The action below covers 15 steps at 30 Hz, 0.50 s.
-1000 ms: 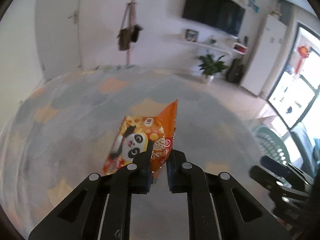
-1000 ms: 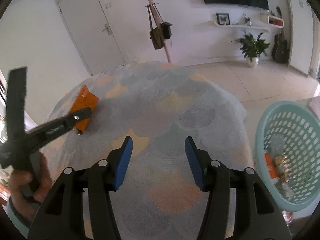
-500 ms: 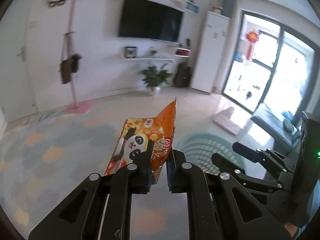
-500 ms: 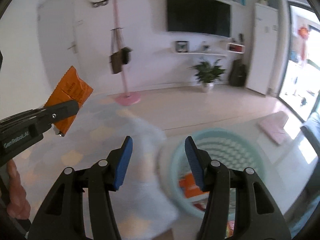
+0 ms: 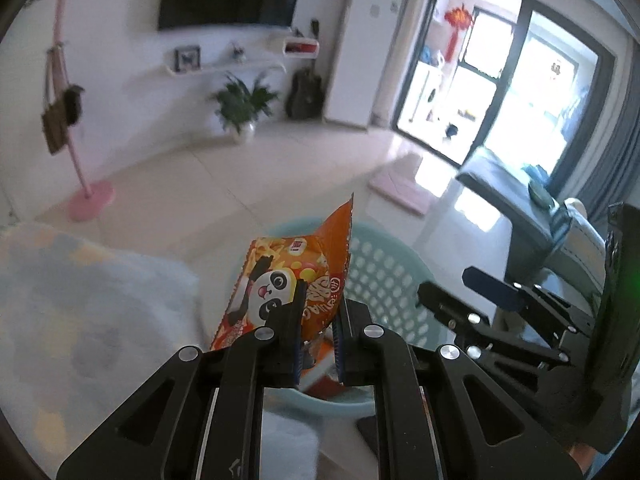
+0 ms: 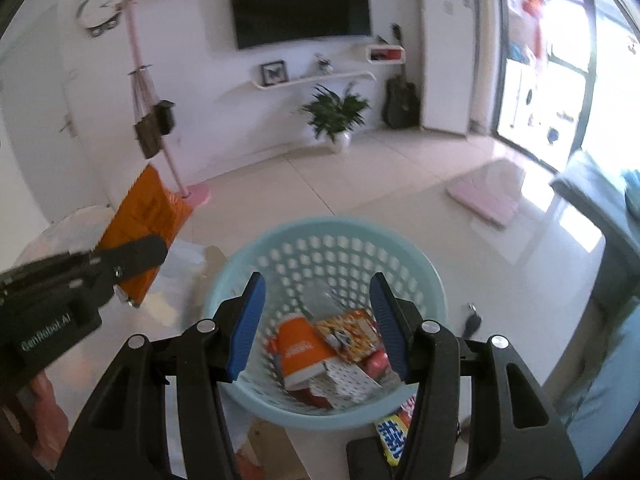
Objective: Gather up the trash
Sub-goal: 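Carry the snack bag to the teal basket and open the left tool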
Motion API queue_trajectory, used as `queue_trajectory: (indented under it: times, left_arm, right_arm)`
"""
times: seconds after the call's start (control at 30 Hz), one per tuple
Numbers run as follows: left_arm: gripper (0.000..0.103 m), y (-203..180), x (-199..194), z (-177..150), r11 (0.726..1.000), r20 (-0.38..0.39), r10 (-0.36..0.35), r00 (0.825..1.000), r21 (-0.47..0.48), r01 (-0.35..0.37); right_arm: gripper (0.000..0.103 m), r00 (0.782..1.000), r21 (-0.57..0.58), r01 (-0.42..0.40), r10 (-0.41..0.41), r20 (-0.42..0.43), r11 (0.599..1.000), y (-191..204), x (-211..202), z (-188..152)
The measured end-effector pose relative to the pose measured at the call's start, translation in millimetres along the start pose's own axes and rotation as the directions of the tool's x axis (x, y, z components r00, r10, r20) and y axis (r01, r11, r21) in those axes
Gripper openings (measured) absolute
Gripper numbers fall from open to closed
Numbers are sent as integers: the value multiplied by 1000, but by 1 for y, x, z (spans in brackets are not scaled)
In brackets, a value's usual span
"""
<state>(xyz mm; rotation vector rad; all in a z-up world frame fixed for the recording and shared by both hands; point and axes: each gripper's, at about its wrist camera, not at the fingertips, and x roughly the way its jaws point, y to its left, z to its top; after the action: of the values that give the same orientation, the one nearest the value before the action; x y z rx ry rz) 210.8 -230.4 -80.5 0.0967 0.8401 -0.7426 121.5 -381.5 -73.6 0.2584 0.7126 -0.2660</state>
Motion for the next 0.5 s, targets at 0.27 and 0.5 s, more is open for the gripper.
queue_trajectory:
  times: [0.27, 0.5]
  left_arm:
    - [11, 15, 45, -10, 995, -123, -84, 989, -63, 77]
    - [29, 14, 50, -16, 997, -136, -66, 988, -47, 60]
  right_arm:
    - [51, 999, 64, 18, -14, -51, 998, -26, 16, -11]
    - [51, 998, 89, 5, 1, -66, 996, -33, 23, -16]
